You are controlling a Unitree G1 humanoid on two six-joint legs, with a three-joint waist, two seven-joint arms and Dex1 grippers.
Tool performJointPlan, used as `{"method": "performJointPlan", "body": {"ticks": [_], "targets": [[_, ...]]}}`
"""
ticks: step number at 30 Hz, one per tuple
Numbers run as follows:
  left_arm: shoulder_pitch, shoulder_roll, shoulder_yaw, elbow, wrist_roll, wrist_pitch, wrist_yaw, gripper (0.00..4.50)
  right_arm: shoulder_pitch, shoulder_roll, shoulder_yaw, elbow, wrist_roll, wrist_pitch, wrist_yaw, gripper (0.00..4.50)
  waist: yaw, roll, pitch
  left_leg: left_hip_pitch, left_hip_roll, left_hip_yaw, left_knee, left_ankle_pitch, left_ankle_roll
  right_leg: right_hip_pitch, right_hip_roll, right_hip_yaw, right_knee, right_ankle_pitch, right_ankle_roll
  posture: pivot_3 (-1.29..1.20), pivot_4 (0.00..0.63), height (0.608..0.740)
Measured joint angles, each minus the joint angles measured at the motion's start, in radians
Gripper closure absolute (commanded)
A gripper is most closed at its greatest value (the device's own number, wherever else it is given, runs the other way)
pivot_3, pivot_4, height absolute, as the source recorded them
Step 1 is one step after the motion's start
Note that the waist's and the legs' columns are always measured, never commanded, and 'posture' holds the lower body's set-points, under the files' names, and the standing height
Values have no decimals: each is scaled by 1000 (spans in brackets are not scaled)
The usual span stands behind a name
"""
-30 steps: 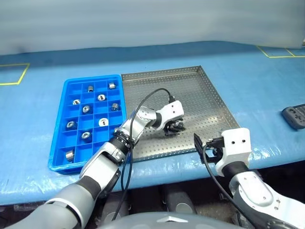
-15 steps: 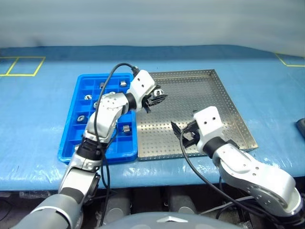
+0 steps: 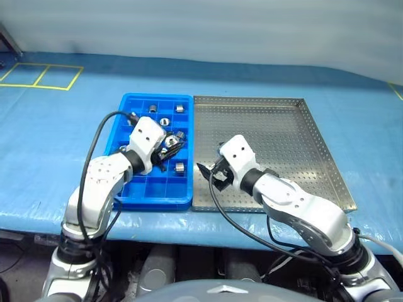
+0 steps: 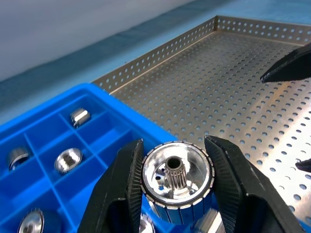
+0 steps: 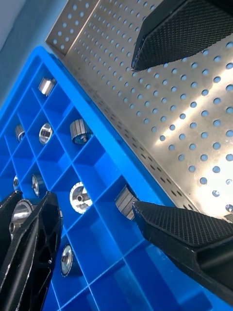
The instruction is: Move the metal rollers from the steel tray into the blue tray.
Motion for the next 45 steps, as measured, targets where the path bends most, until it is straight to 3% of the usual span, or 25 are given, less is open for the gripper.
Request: {"method": "performJointPlan", "body": {"ticks": [14,28,37,45], "targets": [[172,77,-3,-90,-61,58,38,2816,60,48,17,14,-102,-89,227,0,20,0,0,0,-1,-1,-2,0,0,-1,-6,-7,-1,-1,-2,312,150,740],[209,161,-38,-108,-114,129,39,2816,89,65,-5,13,-173,-100,292,0,21,0,0,-1,-1,-2,-3,-1,-1,-2,-7,-9,-1,-2,-3,298,150,740],[213,156,-26,-117,-170,108,37,18,93,81,-6,12,-199,-99,302,0,22,0,0,-1,-2,-2,-5,-1,-2,-2,-9,-10,-3,-2,-3,298,150,740],[182,92,28,-116,-228,38,42,18,107,83,-25,-5,-213,-86,320,0,25,0,0,-2,-2,-2,-5,-1,-2,-2,-9,-11,-2,-3,-4,298,150,740]]}}
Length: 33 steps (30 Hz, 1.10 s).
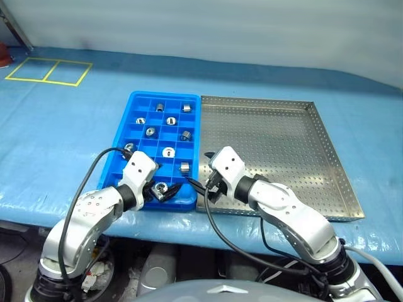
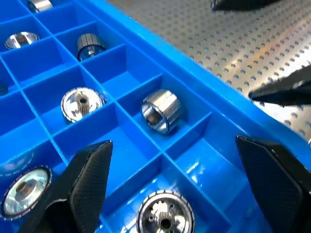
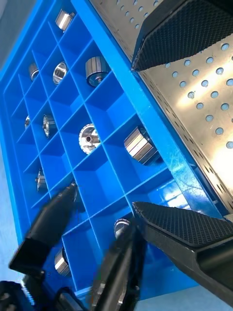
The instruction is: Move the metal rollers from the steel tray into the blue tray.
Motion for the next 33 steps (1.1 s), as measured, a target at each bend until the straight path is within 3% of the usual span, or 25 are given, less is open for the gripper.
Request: {"method": "performJointPlan", "body": {"ticks": [14,24,33], "targets": [[-113,-72,-13,162,62,-271,63,18,121,-53,-141,-87,-7,20,5,0,-2,0,0,-1,-1,0,0,0,0,0,0,0,-1,0,0,186,150,740],[-200,-88,-118,335,128,-374,28,18,249,-42,-233,-154,-45,54,-65,0,-47,0,0,-1,-1,0,1,0,0,1,1,0,0,0,0,100,150,740],[-208,-102,-153,380,139,-411,-2,18,316,9,-253,-182,-79,74,-131,0,-76,0,0,0,0,0,2,0,0,1,1,0,1,0,0,74,150,740]]}}
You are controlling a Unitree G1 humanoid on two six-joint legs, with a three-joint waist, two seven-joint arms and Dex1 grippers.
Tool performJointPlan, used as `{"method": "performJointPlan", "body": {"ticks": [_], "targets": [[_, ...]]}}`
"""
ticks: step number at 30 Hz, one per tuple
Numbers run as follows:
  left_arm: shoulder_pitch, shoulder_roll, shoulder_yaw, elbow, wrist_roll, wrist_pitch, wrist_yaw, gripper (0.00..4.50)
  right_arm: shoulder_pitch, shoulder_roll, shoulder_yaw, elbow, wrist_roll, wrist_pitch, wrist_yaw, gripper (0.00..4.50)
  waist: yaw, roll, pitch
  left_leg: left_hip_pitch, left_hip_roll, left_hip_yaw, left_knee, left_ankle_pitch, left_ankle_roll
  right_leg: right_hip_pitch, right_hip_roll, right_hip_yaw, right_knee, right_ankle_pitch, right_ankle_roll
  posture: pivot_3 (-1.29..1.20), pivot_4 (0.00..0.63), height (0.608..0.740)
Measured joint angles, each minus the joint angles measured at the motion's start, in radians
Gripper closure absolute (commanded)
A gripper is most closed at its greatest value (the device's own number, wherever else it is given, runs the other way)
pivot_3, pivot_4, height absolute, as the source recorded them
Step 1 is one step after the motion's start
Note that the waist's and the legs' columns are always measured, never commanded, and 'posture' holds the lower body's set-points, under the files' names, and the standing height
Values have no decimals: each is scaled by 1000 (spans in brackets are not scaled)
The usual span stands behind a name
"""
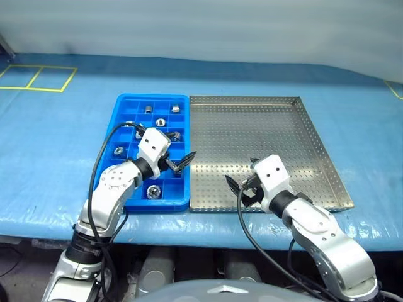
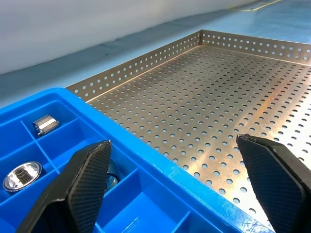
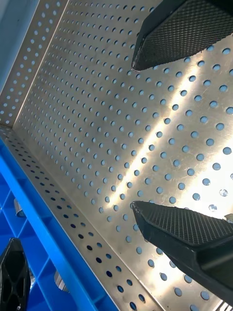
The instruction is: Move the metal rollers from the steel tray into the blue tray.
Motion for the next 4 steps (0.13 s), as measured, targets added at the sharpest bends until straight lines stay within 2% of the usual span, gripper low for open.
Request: {"method": "performJointPlan", "body": {"ticks": [4], "targets": [[-2,-7,-8,1,17,-9,-1,18,18,18,0,-4,-9,2,-20,0,-3,0,0,0,0,0,0,0,0,0,0,0,0,0,0,70,150,740]]}}
